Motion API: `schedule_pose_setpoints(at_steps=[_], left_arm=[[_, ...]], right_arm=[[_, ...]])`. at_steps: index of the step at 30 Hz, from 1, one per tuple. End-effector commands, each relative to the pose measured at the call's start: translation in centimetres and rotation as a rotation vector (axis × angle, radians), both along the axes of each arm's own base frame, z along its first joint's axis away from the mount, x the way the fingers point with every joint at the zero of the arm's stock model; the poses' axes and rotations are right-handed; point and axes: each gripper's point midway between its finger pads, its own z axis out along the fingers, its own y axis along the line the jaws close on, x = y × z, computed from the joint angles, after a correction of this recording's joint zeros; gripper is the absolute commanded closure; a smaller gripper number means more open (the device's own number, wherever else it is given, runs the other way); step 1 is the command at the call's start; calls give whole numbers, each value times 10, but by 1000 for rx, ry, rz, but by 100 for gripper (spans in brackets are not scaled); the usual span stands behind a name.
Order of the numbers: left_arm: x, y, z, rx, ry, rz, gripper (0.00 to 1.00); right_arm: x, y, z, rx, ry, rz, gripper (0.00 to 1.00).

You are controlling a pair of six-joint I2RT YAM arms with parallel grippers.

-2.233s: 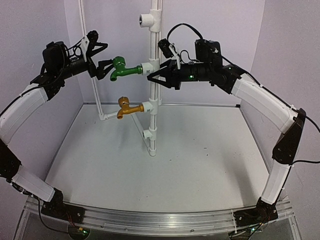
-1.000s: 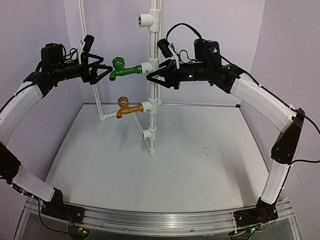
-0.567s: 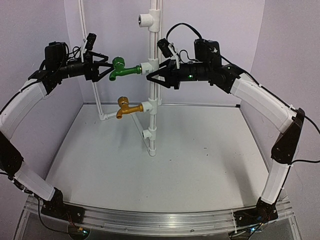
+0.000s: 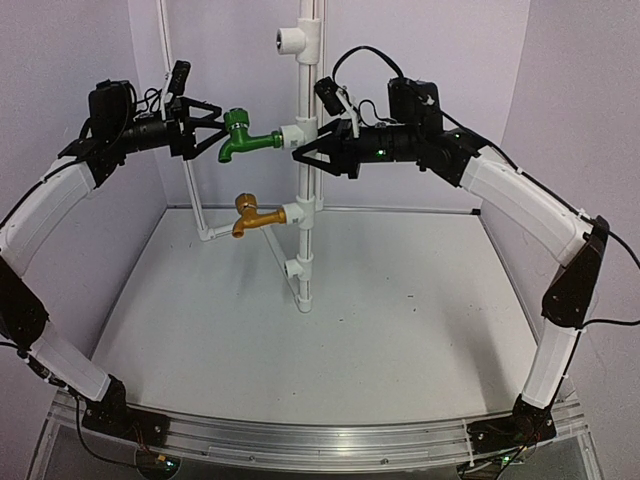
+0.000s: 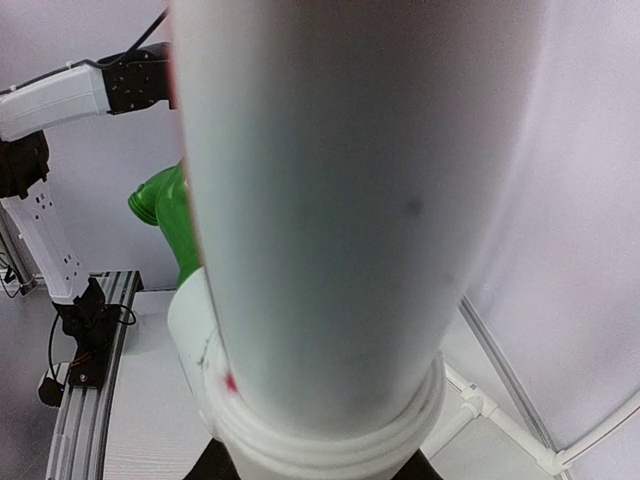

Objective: Install the water faucets

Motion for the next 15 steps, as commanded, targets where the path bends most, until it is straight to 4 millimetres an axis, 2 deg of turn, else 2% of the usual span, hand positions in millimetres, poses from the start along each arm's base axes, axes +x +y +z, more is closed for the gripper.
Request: schedule_pose_setpoints(at_steps=[1, 8, 15], left_arm=[[-11, -1, 24, -23, -101, -34, 2], [-22, 1, 54, -16, -215, -49, 2], [-42, -3, 55, 9, -242, -115, 1]], right_arm=[[4, 5, 22, 57, -55, -1, 70], [7, 7, 21, 59, -52, -3, 70], [10, 8, 21, 60, -47, -11, 69]])
